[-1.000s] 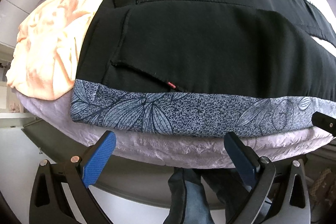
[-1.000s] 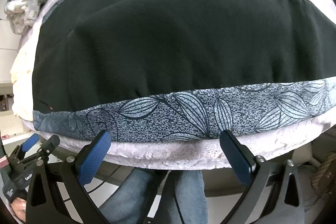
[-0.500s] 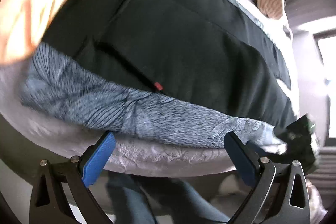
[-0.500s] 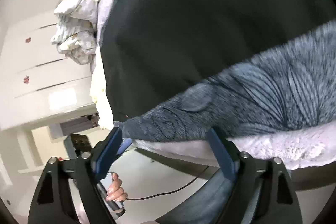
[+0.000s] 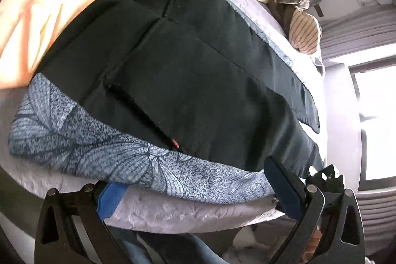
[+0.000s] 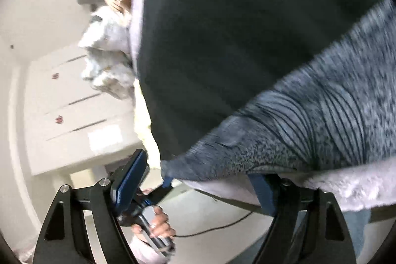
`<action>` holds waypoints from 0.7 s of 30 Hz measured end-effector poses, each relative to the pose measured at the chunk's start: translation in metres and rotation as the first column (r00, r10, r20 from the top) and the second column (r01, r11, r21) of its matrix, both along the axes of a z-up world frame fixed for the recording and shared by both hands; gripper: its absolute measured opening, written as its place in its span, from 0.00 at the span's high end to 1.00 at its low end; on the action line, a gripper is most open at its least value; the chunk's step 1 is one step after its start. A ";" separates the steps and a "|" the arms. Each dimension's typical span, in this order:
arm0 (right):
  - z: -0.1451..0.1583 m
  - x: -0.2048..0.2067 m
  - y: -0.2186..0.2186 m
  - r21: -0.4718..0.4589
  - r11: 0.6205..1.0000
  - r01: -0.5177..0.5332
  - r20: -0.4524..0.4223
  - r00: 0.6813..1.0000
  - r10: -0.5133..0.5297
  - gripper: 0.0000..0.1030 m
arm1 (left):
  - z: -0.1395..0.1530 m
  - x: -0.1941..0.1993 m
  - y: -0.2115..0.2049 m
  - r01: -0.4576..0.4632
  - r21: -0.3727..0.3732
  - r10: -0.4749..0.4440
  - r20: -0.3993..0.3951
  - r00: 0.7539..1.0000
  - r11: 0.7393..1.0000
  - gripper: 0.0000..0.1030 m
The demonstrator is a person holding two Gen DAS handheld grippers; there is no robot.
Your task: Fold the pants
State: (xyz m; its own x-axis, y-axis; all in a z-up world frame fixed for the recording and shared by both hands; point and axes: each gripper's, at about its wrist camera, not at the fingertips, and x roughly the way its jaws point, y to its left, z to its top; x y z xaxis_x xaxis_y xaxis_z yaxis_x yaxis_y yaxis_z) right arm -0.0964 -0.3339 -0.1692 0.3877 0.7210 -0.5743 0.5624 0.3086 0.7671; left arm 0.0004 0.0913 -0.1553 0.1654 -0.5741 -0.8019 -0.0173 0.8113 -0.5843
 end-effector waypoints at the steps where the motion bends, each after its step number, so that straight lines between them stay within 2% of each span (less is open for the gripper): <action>1: -0.001 0.001 0.000 -0.006 1.000 -0.001 -0.004 1.000 0.001 0.19 | -0.004 0.001 0.000 0.002 0.021 -0.001 -0.008 1.000 1.000 0.00; 2: -0.004 -0.002 0.001 -0.014 1.000 -0.005 -0.017 1.000 0.005 0.19 | -0.015 -0.002 0.003 -0.006 0.054 0.008 -0.032 0.999 0.998 0.00; 5: -0.009 -0.011 -0.001 -0.023 1.000 0.002 -0.036 0.999 -0.003 0.20 | -0.029 -0.005 0.003 -0.031 0.076 0.035 -0.054 0.998 0.997 0.02; 6: -0.010 -0.013 -0.002 -0.020 1.000 0.016 -0.037 0.999 -0.016 0.23 | -0.029 -0.005 0.004 -0.036 0.088 0.041 -0.052 0.998 0.995 0.10; 7: -0.012 -0.014 -0.006 -0.019 0.999 0.031 -0.044 0.999 -0.032 0.34 | -0.026 -0.003 0.004 -0.043 0.109 0.049 -0.052 0.997 0.993 0.16; 8: -0.012 -0.015 -0.010 -0.012 0.999 0.053 -0.050 0.997 -0.054 0.46 | -0.024 -0.004 0.003 -0.046 0.118 0.052 -0.048 0.997 0.992 0.39; 9: -0.013 -0.014 -0.011 -0.002 0.998 0.060 -0.047 0.997 -0.060 0.83 | -0.023 -0.002 0.005 -0.042 0.104 0.047 -0.049 0.998 0.994 0.61; 10: -0.010 -0.012 -0.012 -0.007 0.998 0.055 -0.050 0.997 -0.055 0.92 | -0.020 0.000 0.007 -0.043 0.081 0.048 -0.054 0.997 0.996 0.71; 11: -0.002 -0.007 -0.013 -0.035 0.999 0.034 -0.040 0.999 -0.035 0.92 | -0.015 0.004 0.012 -0.061 0.057 0.064 -0.056 0.996 0.997 0.81; 13: 0.019 0.005 -0.010 -0.097 0.995 -0.029 0.005 1.000 0.029 0.93 | -0.001 0.009 0.018 -0.074 0.047 0.075 -0.034 0.997 0.996 0.82; 16: 0.063 0.031 -0.006 -0.184 0.976 -0.115 0.089 0.987 0.133 0.93 | 0.039 0.012 0.015 -0.074 0.061 0.071 0.044 0.996 0.995 0.82; 17: 0.084 0.045 -0.005 -0.223 0.963 -0.150 0.117 0.977 0.179 0.93 | 0.053 0.017 0.012 -0.082 0.057 0.078 0.069 0.995 0.995 0.82; 21: 0.130 0.091 -0.013 -0.298 0.930 -0.216 0.183 0.943 0.278 0.93 | 0.089 0.046 0.004 -0.095 0.044 0.086 0.160 0.983 0.995 0.82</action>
State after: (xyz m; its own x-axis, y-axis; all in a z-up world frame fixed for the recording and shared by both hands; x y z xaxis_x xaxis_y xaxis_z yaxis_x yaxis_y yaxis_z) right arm -0.0054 -0.3466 -0.0391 0.3552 0.6395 -0.6818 0.2694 0.6284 0.7298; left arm 0.0467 0.0949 -0.0659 0.3417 -0.5094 -0.7898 -0.0029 0.8398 -0.5429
